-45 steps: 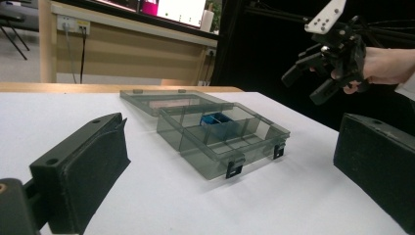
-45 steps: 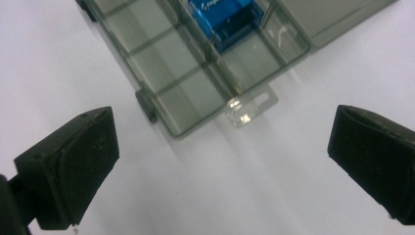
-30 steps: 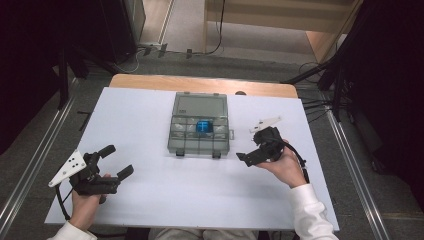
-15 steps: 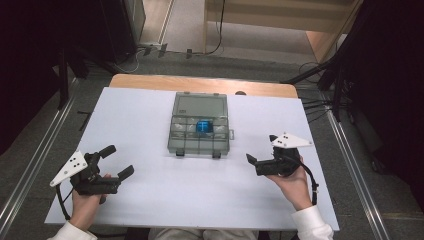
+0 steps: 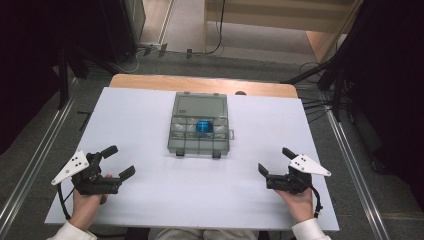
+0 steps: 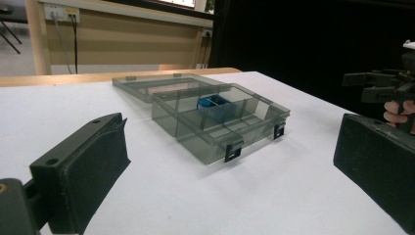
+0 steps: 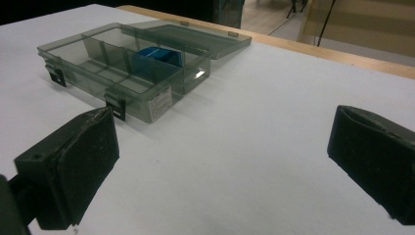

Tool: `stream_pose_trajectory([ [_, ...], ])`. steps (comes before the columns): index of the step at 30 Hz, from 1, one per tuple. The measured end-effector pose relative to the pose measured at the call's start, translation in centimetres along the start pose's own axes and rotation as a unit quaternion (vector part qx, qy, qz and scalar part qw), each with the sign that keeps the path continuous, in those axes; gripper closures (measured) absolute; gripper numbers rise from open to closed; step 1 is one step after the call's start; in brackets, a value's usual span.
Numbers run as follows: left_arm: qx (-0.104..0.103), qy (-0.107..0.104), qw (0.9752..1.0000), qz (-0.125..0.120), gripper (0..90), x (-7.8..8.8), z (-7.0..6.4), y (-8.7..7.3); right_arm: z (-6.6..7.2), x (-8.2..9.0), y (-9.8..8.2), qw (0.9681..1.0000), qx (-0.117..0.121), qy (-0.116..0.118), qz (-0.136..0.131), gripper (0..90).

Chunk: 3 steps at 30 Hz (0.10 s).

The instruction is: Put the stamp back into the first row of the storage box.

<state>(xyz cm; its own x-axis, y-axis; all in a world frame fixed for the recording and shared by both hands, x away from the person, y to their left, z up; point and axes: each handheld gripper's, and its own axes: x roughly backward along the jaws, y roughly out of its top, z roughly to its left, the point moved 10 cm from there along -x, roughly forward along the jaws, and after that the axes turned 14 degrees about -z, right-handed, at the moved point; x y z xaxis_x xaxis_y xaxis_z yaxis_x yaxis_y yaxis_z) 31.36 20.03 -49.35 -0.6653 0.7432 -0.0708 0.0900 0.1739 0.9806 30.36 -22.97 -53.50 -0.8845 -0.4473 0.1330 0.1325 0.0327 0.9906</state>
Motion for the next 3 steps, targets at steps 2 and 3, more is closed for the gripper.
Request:
stream_pose_trajectory([
  [2, 0.0, -0.002, 1.0, 0.003, 0.0, -0.02, -0.05, -0.08, -0.04, -0.1, -0.09, 1.0, -0.001, -0.001, 0.001, 0.0],
  [3, 0.0, -0.003, 1.0, 0.004, 0.0, -0.04, -0.09, -0.11, -0.01, -0.15, -0.07, 1.0, -0.002, -0.001, 0.0, 0.0],
])
